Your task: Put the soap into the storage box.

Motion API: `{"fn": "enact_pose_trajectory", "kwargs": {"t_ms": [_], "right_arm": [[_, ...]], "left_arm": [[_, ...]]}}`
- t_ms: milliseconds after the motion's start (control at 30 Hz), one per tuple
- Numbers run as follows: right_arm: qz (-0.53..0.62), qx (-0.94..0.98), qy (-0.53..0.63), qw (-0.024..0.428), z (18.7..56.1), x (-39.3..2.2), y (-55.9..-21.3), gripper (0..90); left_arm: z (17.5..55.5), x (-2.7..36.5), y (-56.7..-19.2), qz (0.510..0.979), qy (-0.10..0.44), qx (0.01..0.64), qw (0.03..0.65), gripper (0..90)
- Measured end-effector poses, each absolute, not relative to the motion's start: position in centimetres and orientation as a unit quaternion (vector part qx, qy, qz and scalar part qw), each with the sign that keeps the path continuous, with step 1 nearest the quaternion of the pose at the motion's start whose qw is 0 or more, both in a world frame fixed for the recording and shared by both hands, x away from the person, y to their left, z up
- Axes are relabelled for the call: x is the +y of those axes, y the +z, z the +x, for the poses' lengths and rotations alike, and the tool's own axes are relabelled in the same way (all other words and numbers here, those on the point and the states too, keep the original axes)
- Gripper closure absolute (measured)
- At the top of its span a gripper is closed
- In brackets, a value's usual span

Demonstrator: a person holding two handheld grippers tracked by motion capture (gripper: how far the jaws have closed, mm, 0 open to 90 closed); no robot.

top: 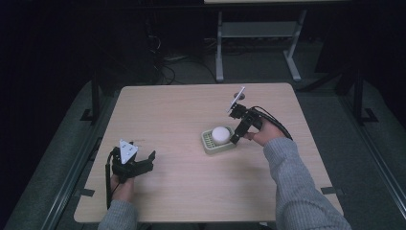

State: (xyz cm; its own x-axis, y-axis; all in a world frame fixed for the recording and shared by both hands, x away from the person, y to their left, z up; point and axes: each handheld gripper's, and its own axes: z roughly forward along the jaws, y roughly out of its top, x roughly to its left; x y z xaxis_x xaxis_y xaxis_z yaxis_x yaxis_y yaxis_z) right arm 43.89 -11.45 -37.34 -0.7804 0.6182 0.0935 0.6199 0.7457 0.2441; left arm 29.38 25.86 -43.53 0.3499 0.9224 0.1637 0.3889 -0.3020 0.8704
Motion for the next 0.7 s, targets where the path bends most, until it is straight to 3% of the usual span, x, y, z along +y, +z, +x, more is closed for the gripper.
{"fn": "enact_pose_trajectory", "kwargs": {"t_ms": [700], "right_arm": [[-0.334,-0.932,-0.139,0.002,41.8,-13.8,-37.8,24.8]], "left_arm": [[29.4,25.8,-43.6,0.727,0.349,0.451,0.382,14.8]]}}
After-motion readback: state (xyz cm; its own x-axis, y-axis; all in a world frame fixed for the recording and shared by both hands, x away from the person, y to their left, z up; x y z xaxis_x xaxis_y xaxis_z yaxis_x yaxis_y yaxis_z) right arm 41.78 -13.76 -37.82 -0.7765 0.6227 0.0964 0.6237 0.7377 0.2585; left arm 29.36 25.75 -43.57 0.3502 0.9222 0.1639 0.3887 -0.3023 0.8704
